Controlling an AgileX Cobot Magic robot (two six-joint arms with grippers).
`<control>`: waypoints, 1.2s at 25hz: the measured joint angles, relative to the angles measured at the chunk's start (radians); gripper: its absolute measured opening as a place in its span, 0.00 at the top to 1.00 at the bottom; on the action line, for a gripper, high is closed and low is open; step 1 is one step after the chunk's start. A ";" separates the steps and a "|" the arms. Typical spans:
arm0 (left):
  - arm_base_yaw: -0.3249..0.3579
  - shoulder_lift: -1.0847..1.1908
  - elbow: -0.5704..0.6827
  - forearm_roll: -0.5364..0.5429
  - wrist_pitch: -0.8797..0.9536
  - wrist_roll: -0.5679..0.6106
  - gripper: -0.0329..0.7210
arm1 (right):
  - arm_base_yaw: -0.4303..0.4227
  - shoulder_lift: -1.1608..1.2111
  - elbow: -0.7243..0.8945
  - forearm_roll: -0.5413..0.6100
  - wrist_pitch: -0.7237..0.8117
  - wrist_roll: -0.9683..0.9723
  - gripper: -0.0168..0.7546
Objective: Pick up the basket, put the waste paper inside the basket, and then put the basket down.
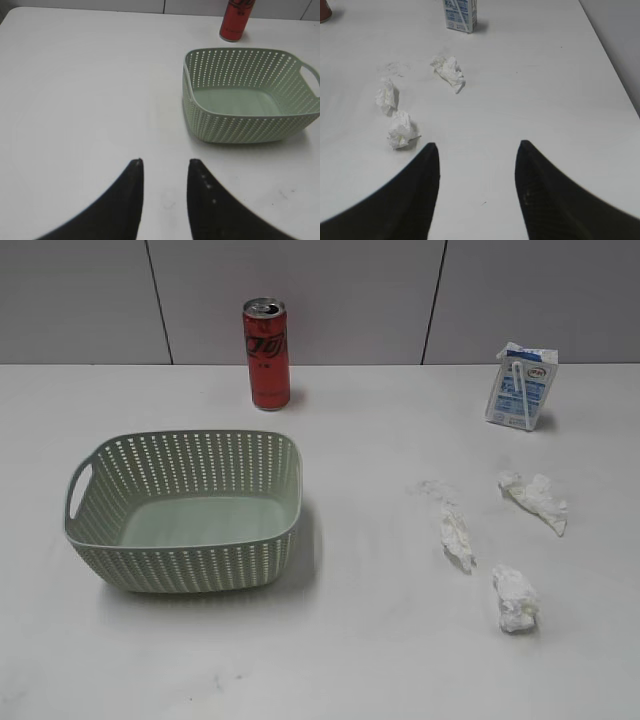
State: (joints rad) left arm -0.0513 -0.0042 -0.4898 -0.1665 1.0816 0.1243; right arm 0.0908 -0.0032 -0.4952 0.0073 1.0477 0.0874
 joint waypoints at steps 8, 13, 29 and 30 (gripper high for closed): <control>0.000 0.000 0.000 0.000 0.000 0.000 0.64 | 0.000 0.000 0.000 0.000 0.000 0.000 0.49; 0.000 0.000 0.000 0.000 0.000 0.000 0.64 | 0.000 0.000 0.000 0.000 0.000 0.000 0.49; 0.000 0.000 0.000 0.040 0.000 0.000 0.21 | 0.000 0.000 0.000 0.000 0.000 0.000 0.49; 0.000 0.000 0.000 0.041 0.000 0.000 0.15 | 0.000 0.000 0.000 0.000 0.000 0.000 0.49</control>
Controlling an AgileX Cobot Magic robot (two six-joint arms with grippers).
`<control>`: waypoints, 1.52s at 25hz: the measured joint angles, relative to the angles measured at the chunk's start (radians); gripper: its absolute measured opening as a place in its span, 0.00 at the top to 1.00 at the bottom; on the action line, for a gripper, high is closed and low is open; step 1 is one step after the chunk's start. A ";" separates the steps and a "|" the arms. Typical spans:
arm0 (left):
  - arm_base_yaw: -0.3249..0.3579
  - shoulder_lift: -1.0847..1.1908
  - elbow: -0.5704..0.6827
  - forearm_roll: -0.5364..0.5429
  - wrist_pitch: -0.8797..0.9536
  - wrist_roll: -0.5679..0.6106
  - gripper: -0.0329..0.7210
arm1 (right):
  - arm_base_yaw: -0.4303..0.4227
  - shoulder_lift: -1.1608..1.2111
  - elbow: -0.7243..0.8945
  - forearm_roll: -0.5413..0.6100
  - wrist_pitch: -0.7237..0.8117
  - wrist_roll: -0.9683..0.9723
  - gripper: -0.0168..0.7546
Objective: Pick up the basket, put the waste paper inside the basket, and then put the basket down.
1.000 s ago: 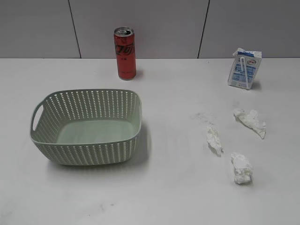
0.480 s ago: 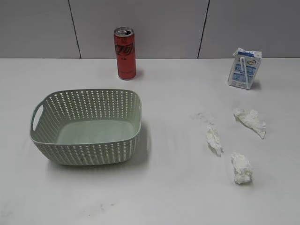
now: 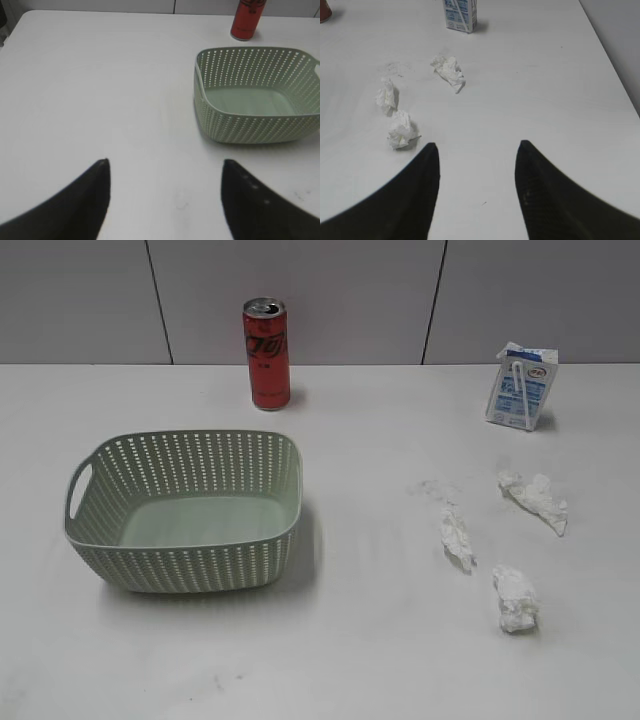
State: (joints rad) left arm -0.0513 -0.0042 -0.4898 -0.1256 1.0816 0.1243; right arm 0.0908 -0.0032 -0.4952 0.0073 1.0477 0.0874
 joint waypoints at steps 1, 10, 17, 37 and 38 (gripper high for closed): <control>0.000 0.000 0.000 0.001 -0.001 0.000 0.12 | 0.000 0.000 0.000 0.000 0.000 0.000 0.49; 0.000 0.251 -0.057 -0.067 -0.122 0.000 0.14 | 0.000 0.000 0.000 0.000 0.000 0.000 0.49; -0.019 0.647 -0.164 -0.094 -0.219 0.037 0.17 | 0.000 0.000 0.000 0.000 0.000 0.000 0.49; -0.237 1.638 -0.570 0.051 -0.305 -0.209 0.19 | 0.000 0.000 0.000 0.000 0.000 0.000 0.49; -0.237 1.672 -0.582 0.051 -0.305 -0.215 0.20 | 0.000 0.000 0.000 0.000 0.000 0.000 0.49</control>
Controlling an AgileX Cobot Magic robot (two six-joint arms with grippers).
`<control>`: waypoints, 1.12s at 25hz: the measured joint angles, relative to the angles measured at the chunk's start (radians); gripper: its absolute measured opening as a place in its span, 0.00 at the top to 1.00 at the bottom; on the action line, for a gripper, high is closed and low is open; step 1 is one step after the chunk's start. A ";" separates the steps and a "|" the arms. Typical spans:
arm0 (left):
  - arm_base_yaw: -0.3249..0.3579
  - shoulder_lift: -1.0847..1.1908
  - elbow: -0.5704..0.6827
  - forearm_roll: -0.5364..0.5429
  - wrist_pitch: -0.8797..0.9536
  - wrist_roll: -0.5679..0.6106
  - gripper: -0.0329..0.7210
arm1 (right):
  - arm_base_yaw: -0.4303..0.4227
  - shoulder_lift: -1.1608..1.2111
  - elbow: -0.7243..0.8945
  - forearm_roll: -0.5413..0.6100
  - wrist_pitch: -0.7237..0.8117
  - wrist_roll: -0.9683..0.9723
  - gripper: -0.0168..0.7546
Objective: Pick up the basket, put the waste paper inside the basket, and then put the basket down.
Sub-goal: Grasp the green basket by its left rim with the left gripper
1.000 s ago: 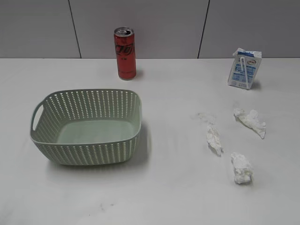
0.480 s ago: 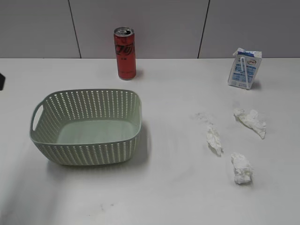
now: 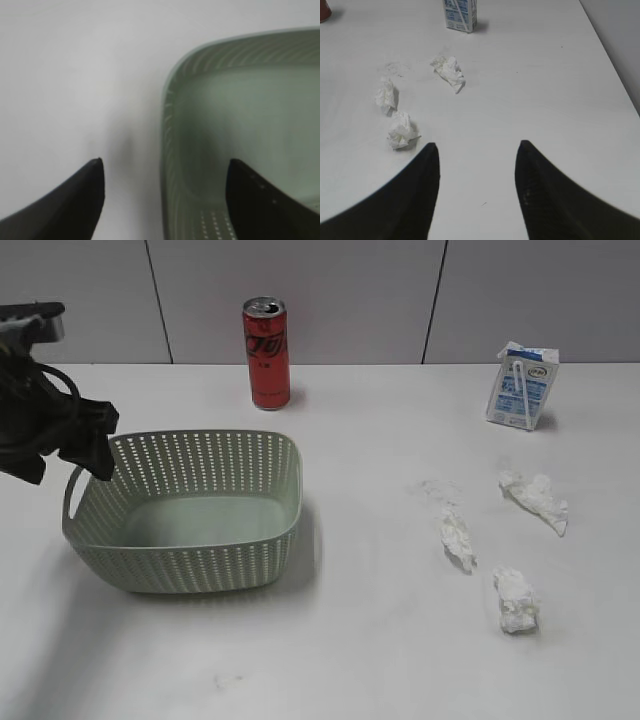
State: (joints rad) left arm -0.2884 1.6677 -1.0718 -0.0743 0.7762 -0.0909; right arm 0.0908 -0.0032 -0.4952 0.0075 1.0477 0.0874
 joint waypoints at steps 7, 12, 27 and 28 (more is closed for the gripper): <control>0.000 0.150 -0.030 0.000 0.010 -0.022 0.31 | 0.000 0.000 0.000 0.000 0.000 0.000 0.50; 0.000 0.179 -0.033 -0.002 0.016 -0.025 0.53 | 0.000 0.000 0.000 0.000 0.000 0.000 0.50; -0.002 0.036 -0.034 -0.080 0.055 -0.029 0.96 | 0.000 0.064 -0.023 0.056 -0.042 -0.005 0.50; -0.002 0.017 -0.034 -0.073 0.058 -0.029 0.96 | 0.000 0.101 -0.030 0.064 -0.066 -0.005 0.50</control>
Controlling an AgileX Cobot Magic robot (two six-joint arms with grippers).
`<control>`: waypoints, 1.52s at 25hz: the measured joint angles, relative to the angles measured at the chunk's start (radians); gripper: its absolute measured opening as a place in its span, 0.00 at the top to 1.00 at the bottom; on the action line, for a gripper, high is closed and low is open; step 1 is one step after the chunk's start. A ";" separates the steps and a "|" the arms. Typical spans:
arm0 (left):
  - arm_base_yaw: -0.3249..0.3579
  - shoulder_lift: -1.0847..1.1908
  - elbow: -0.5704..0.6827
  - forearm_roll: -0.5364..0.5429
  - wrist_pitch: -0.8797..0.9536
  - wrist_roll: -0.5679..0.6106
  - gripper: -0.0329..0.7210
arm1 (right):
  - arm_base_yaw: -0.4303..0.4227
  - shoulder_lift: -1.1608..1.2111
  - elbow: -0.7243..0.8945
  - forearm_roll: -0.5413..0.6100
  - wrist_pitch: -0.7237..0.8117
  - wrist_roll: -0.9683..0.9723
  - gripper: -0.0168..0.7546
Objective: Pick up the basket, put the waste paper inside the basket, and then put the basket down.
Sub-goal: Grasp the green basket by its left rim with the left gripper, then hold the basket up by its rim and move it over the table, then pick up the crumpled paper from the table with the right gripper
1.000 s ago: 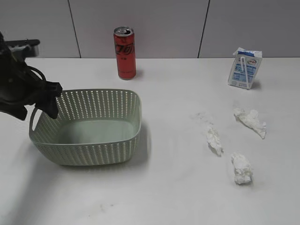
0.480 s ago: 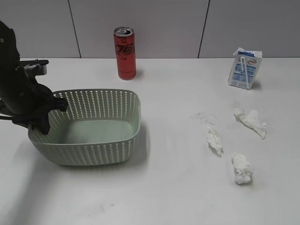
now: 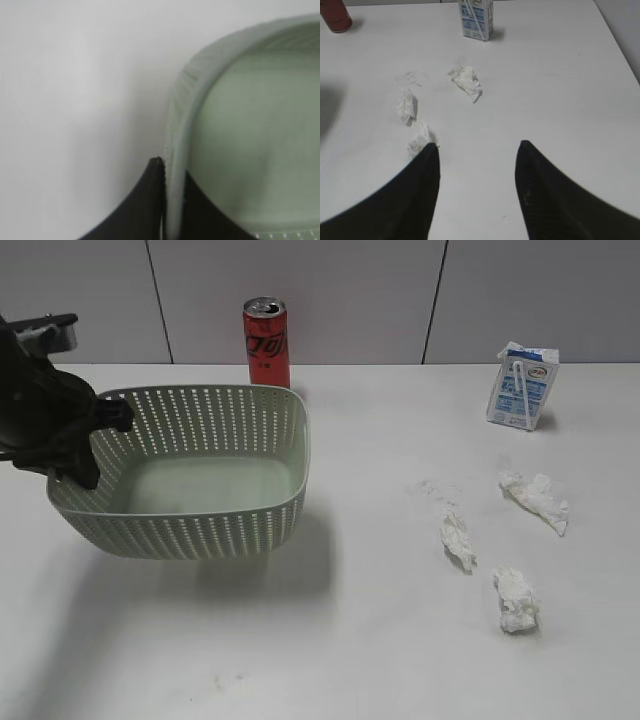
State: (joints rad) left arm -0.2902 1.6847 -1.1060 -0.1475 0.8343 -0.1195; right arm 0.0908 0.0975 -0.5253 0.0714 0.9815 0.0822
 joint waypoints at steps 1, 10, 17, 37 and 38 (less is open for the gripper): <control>0.000 -0.013 0.000 0.006 0.007 0.000 0.96 | 0.000 0.054 -0.008 0.009 -0.025 -0.001 0.50; 0.000 -0.022 0.000 0.035 0.043 0.000 0.96 | 0.000 0.708 -0.125 0.040 -0.152 -0.003 0.50; 0.000 -0.022 0.000 0.035 0.058 0.001 0.96 | 0.000 1.224 -0.329 0.045 -0.202 -0.060 0.50; 0.000 -0.022 0.000 0.032 0.092 0.007 0.96 | 0.036 1.936 -0.717 0.055 -0.303 -0.132 0.50; 0.000 -0.022 0.000 0.032 0.092 0.007 0.96 | 0.036 1.947 -0.718 0.056 -0.303 -0.132 0.50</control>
State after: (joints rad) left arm -0.2902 1.6624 -1.1060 -0.1152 0.9266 -0.1124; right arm 0.1272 2.0443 -1.2431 0.1278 0.6785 -0.0502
